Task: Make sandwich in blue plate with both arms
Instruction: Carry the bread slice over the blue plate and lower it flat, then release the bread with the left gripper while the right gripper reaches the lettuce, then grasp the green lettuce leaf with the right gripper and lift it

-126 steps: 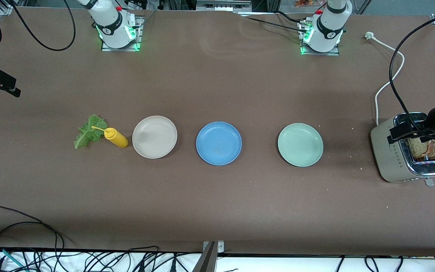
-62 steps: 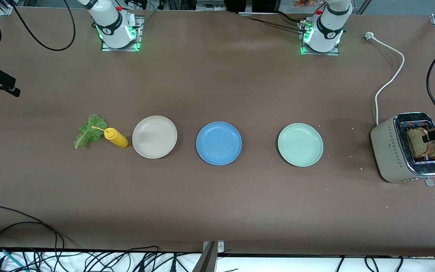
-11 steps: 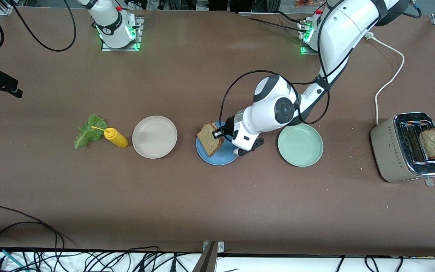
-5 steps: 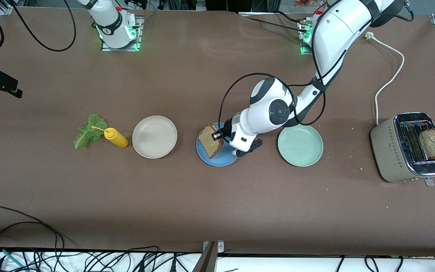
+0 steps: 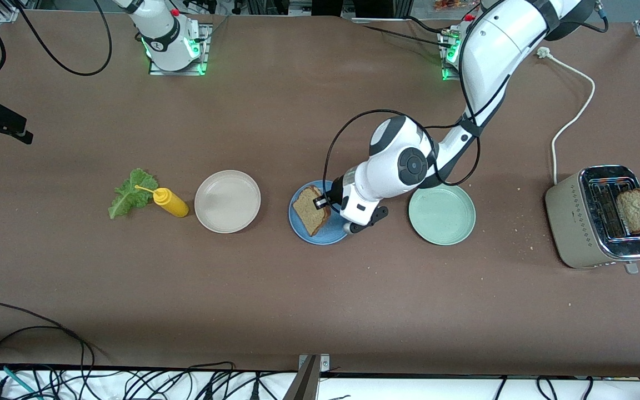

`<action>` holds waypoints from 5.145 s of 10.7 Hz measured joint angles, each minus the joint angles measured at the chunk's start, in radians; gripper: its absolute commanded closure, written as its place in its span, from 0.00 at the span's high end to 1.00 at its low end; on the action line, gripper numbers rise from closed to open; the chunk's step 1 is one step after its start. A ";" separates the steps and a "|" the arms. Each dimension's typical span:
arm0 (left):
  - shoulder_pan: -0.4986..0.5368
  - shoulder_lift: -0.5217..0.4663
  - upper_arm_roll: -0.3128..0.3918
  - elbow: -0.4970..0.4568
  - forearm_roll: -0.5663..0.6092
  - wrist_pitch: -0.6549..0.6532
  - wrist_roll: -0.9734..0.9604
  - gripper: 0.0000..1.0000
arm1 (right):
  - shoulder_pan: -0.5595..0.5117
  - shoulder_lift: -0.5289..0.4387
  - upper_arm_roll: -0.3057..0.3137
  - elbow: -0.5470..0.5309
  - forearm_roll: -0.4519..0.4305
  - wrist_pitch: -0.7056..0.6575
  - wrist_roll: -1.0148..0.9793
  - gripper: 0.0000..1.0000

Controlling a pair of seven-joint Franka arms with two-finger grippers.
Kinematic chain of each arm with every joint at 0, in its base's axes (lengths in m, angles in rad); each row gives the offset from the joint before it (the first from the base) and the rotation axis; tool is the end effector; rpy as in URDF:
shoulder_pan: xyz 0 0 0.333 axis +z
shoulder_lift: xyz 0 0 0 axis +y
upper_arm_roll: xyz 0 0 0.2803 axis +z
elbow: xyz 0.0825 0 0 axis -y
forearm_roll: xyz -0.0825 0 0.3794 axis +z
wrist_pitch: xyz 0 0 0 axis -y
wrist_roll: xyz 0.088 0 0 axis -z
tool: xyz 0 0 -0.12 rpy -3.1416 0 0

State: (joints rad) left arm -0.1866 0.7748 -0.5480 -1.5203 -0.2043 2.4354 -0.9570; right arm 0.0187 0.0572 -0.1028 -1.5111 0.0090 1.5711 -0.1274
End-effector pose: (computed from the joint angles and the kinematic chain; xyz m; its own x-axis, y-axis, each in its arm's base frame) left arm 0.5638 -0.4297 0.2425 0.8409 0.4229 -0.3378 0.5352 -0.7428 0.4022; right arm 0.5641 -0.0450 0.5720 0.9990 0.0435 0.0035 0.0435 -0.9991 -0.0027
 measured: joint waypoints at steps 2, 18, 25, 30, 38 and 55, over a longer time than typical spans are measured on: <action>-0.001 0.013 0.001 0.003 0.000 0.011 0.000 0.00 | 0.000 0.000 0.000 0.000 0.000 0.000 0.000 1.00; 0.052 -0.012 0.058 0.074 0.076 -0.338 0.007 0.91 | -0.001 0.000 -0.001 0.000 0.000 0.000 0.002 1.00; 0.358 -0.260 0.064 0.101 0.274 -0.665 0.230 1.00 | 0.003 0.017 0.008 -0.015 0.000 0.004 -0.007 1.00; 0.456 -0.387 0.065 0.102 0.439 -0.752 0.454 1.00 | -0.007 0.174 -0.004 -0.058 0.000 0.065 0.139 1.00; 0.545 -0.450 0.064 0.109 0.362 -0.826 0.698 1.00 | -0.010 0.309 -0.004 -0.326 0.000 0.463 0.541 0.90; 0.349 -0.590 0.340 0.050 0.259 -0.870 0.777 1.00 | -0.029 0.390 -0.057 -0.430 0.000 0.680 0.373 0.00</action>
State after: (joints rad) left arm 0.1624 0.1852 -0.2079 -1.4703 0.0544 1.5656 -0.1798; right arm -0.0107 0.4477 -0.1602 -1.9407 0.0088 2.2508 0.2460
